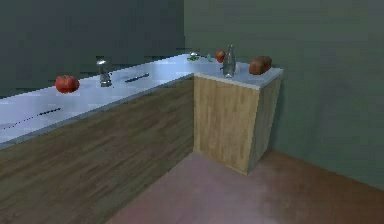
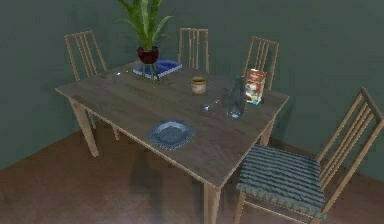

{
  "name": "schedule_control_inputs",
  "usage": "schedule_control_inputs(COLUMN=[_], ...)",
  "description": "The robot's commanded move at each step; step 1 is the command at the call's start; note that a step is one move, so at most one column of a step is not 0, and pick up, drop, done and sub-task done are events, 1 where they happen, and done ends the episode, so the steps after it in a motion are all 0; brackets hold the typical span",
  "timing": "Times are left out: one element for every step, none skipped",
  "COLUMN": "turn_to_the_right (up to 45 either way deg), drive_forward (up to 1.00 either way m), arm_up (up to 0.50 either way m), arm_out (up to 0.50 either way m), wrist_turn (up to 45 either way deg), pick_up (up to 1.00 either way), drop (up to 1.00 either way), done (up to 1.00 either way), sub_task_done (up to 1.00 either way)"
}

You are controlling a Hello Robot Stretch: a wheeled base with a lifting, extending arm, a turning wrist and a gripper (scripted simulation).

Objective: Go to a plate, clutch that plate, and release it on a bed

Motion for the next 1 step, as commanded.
schedule_control_inputs(turn_to_the_right=[0.0], drive_forward=[0.00], arm_up=[0.50], arm_out=[0.00], wrist_turn=[0.0], pick_up=[0.00], drop=[0.00], done=[0.00], sub_task_done=[0.00])
